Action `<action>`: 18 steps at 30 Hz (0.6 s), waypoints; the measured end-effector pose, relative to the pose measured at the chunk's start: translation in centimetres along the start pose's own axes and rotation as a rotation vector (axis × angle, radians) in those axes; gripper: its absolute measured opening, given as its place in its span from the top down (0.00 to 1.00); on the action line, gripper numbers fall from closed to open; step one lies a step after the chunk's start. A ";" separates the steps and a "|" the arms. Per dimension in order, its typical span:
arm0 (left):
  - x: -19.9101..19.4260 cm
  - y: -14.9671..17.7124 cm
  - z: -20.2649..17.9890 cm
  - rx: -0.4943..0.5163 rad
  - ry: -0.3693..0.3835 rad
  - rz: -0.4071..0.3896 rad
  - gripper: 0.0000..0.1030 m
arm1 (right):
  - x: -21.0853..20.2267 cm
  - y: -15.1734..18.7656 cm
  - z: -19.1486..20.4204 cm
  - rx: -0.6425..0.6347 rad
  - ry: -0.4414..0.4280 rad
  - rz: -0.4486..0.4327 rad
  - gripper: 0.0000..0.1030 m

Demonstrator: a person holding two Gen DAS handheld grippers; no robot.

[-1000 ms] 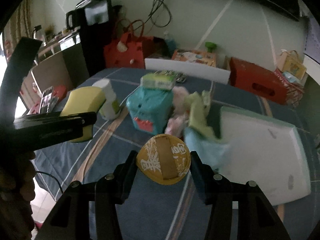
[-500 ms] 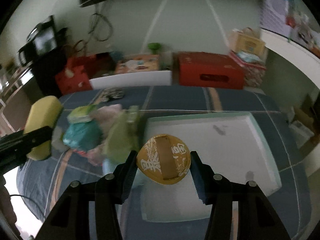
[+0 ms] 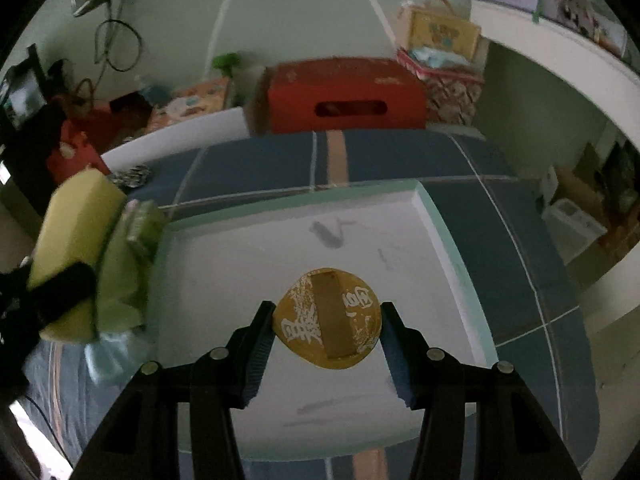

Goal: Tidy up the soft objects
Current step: 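Carry sponge and disc over the white tray and open both tools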

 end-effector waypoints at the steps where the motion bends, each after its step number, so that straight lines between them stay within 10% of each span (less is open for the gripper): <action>1: 1.0 0.4 -0.5 0.018 0.005 0.010 0.37 | 0.4 0.0 -0.3 0.003 0.000 0.009 0.47; 18: 8.1 3.6 -1.7 0.021 0.062 0.156 0.36 | 7.0 -0.7 -4.2 0.036 0.040 0.146 0.46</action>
Point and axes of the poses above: each gripper's, at about its wrist camera, not at the fingertips, and x roughly the way its jaws point, z to its left, y to its underside, the point moved 8 cm from there along x, roughly the way its jaws point, and after that the axes turned 12 degrees about y, right-handed, at the moved point
